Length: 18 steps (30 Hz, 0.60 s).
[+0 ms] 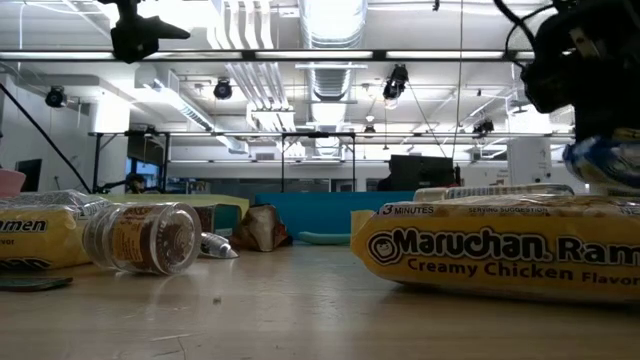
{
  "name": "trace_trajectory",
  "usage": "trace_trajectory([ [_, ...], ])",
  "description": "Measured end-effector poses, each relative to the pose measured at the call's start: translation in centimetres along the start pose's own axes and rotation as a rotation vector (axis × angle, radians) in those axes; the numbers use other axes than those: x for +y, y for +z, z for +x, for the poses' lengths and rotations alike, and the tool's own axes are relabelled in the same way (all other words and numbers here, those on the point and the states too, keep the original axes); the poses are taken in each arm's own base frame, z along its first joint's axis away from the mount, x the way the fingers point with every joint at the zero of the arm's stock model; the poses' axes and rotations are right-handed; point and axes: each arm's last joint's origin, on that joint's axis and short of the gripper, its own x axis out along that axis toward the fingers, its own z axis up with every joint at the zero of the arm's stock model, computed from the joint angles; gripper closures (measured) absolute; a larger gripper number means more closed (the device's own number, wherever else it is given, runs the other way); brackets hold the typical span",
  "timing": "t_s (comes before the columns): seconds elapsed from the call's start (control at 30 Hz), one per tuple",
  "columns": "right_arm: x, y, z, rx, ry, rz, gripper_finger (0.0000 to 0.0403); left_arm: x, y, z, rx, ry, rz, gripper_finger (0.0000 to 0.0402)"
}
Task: Pick & Place Food Item
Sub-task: Put the blue noodle pack into the blue bin
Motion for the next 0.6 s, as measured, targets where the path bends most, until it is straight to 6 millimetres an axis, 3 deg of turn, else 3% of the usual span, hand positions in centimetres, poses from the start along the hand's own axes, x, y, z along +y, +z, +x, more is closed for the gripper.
trace_trajectory([
  [0.27, -0.1, 0.3, -1.7, -0.114, 0.086, 0.029, 0.0385, 0.0, 0.0, 0.0, 0.0, 0.0, 0.0, 0.0105],
  [0.6, 1.6, 2.2, -4.8, -0.362, 0.21, -0.017, 0.0385, 0.0, 0.0, 0.0, -0.002, -0.001, -0.004, 0.0105],
])
